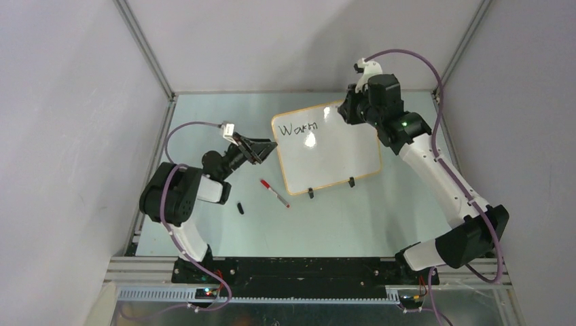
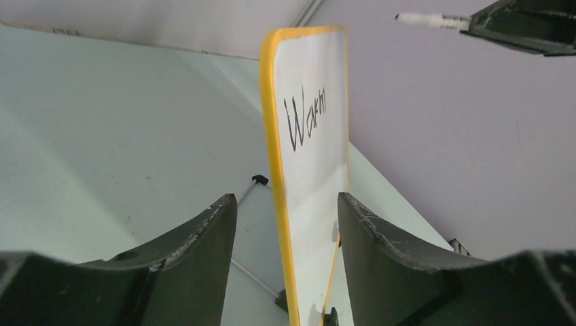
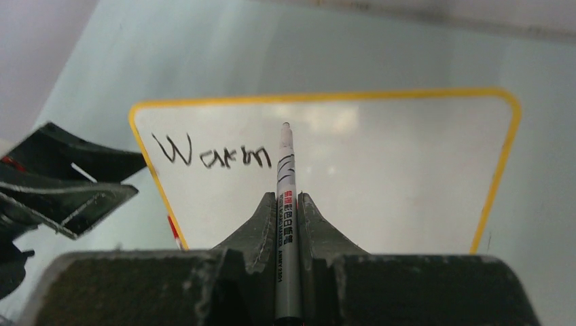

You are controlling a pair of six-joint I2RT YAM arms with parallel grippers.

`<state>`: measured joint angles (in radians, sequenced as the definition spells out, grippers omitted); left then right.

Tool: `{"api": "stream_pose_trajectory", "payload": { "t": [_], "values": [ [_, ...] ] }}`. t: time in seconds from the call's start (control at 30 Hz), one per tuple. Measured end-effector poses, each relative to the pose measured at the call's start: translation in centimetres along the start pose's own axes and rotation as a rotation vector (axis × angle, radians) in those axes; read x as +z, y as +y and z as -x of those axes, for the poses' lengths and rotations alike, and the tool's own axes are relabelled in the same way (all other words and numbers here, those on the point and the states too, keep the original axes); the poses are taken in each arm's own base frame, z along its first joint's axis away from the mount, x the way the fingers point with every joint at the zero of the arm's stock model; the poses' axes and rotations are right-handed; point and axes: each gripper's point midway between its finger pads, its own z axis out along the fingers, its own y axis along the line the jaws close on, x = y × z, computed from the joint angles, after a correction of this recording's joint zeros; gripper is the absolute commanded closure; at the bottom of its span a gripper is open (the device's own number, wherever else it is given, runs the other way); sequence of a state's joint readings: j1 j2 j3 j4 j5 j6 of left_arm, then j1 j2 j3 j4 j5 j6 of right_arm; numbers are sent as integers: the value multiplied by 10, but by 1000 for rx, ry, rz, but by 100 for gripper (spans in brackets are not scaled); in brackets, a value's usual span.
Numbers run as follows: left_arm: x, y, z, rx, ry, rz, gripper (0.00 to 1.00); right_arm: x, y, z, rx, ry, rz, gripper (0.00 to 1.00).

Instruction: Write a sentence on the whiteboard

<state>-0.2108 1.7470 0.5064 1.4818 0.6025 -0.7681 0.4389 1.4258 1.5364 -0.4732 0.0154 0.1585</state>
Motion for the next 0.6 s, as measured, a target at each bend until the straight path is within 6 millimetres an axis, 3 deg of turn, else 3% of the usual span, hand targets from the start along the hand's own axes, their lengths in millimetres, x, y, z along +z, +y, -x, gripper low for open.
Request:
{"api": "stream_pose_trajectory", "payload": {
  "t": [0.1, 0.4, 0.6],
  "values": [
    [1, 2, -9, -16, 21, 1, 45, 2, 3, -23, 0, 71, 11, 100],
    [16, 6, -11, -49, 47, -36, 54, 5, 30, -32, -37, 83, 55, 100],
    [24, 5, -10, -44, 67, -76, 64, 18, 30, -54, -54, 124, 22, 100]
  ]
}}
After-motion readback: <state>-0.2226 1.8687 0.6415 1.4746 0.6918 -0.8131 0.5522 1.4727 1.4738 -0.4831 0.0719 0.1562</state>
